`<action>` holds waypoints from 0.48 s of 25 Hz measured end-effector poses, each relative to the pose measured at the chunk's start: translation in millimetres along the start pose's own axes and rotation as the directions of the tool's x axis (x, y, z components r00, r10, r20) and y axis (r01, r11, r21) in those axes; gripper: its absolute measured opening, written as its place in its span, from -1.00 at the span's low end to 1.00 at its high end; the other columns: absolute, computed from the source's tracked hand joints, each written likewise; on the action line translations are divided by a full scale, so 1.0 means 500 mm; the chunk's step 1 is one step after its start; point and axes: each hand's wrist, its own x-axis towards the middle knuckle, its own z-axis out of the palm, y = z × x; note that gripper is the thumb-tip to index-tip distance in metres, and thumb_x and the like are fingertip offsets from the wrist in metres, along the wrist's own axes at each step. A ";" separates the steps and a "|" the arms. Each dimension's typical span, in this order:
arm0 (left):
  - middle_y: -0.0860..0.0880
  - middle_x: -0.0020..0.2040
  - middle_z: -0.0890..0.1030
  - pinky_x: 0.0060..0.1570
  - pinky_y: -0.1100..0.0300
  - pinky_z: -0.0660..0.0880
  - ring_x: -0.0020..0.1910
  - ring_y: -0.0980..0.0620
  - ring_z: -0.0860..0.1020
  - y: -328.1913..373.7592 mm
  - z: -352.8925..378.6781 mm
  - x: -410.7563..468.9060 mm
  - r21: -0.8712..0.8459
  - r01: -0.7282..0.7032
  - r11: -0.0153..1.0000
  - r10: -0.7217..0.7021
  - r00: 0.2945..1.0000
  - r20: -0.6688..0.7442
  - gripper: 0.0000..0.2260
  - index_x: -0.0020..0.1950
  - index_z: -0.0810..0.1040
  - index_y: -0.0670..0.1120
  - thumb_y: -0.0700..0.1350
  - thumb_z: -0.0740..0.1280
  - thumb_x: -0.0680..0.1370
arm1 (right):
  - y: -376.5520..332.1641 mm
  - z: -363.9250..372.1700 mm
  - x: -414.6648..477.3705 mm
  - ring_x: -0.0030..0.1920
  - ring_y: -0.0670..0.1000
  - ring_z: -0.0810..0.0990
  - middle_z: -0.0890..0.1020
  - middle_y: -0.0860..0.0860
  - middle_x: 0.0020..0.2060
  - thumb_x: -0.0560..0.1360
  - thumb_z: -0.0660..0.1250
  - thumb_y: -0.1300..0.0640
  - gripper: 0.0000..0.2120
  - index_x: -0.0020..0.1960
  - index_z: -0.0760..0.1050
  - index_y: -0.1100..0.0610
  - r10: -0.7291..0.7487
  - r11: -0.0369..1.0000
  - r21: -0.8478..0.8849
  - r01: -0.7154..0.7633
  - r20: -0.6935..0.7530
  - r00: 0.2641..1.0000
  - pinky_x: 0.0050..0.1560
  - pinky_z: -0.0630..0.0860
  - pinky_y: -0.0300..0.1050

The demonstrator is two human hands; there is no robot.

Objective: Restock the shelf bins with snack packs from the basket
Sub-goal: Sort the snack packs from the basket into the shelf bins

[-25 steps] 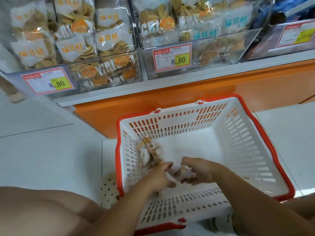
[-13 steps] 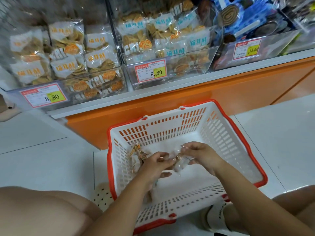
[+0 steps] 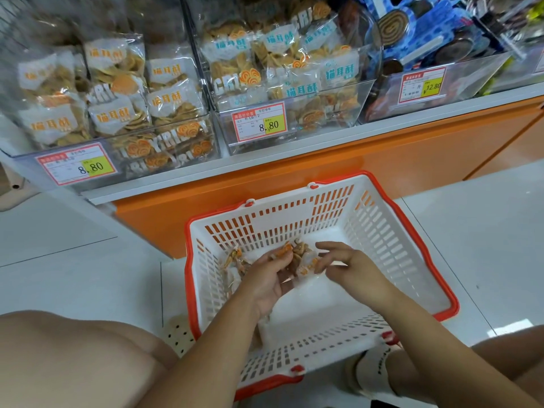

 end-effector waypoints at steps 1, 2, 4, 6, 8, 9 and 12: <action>-0.10 -0.01 0.71 -0.12 0.02 0.64 -0.08 -0.03 0.67 0.002 0.001 -0.001 -0.001 -0.004 1.000 0.004 1.000 0.011 -0.77 0.21 0.57 -0.09 -0.27 0.32 0.57 | -0.003 -0.004 0.003 0.15 -0.06 0.57 0.58 -0.11 0.18 0.50 0.33 0.33 -0.83 -0.11 0.62 0.09 0.036 0.995 0.095 -0.029 -0.077 0.996 0.11 0.50 -0.17; -0.09 -0.03 0.71 -0.08 0.01 0.63 -0.10 -0.02 0.67 0.003 0.002 -0.004 0.005 -0.004 1.000 0.004 1.000 0.020 -0.77 0.20 0.57 -0.09 -0.28 0.32 0.57 | -0.008 -0.007 0.006 0.07 -0.03 0.62 0.64 -0.07 0.08 0.51 0.37 0.26 -0.89 -0.03 0.58 0.07 0.066 0.983 0.176 -0.044 -0.120 0.991 0.06 0.55 -0.14; -0.09 -0.05 0.70 -0.16 0.07 0.62 -0.15 0.01 0.66 0.001 0.005 -0.008 0.033 -0.010 0.999 0.009 1.000 0.029 -0.77 0.21 0.57 -0.10 -0.26 0.34 0.57 | -0.012 -0.009 0.013 -0.04 -0.05 0.66 0.68 -0.02 -0.05 0.49 0.44 0.15 -0.77 0.12 0.52 -0.01 0.094 0.970 0.231 -0.073 -0.077 0.993 -0.07 0.56 -0.16; -0.09 -0.06 0.69 -0.26 0.14 0.60 -0.17 0.02 0.65 -0.002 0.007 -0.011 0.041 -0.020 0.999 0.019 1.000 0.022 -0.81 0.17 0.59 -0.11 -0.23 0.35 0.57 | -0.010 0.003 0.016 -0.09 -0.06 0.67 0.70 0.05 -0.07 0.48 0.45 0.17 -0.69 0.20 0.52 0.03 0.119 0.963 0.245 -0.110 -0.019 0.993 -0.13 0.52 -0.22; -0.10 -0.06 0.69 -0.20 0.10 0.63 -0.13 -0.01 0.64 0.000 0.005 -0.013 0.040 -0.024 0.999 0.024 1.000 0.006 -0.83 0.15 0.60 -0.10 -0.20 0.35 0.57 | -0.004 0.017 0.021 -0.11 -0.02 0.66 0.70 0.11 -0.09 0.48 0.44 0.23 -0.71 0.19 0.56 0.15 0.145 0.945 0.301 -0.126 -0.041 0.989 -0.14 0.53 -0.20; -0.10 -0.05 0.69 -0.14 0.07 0.64 -0.11 -0.04 0.65 0.002 0.002 -0.013 0.048 -0.025 0.999 0.024 1.000 0.003 -0.82 0.15 0.60 -0.11 -0.19 0.36 0.56 | -0.003 0.022 0.024 -0.09 0.02 0.66 0.70 0.11 -0.11 0.48 0.43 0.24 -0.74 0.17 0.57 0.17 0.159 0.936 0.330 -0.125 -0.077 0.984 -0.12 0.54 -0.16; -0.15 -0.01 0.70 -0.06 0.04 0.63 0.00 -0.12 0.68 0.006 -0.008 -0.014 0.117 -0.006 0.993 0.011 0.999 -0.037 -0.77 0.17 0.57 -0.15 -0.25 0.40 0.52 | 0.004 0.019 0.033 0.05 0.11 0.67 0.71 0.10 -0.03 0.52 0.39 0.18 -0.75 0.19 0.54 0.15 0.194 0.844 0.529 -0.091 -0.142 0.971 0.07 0.57 0.00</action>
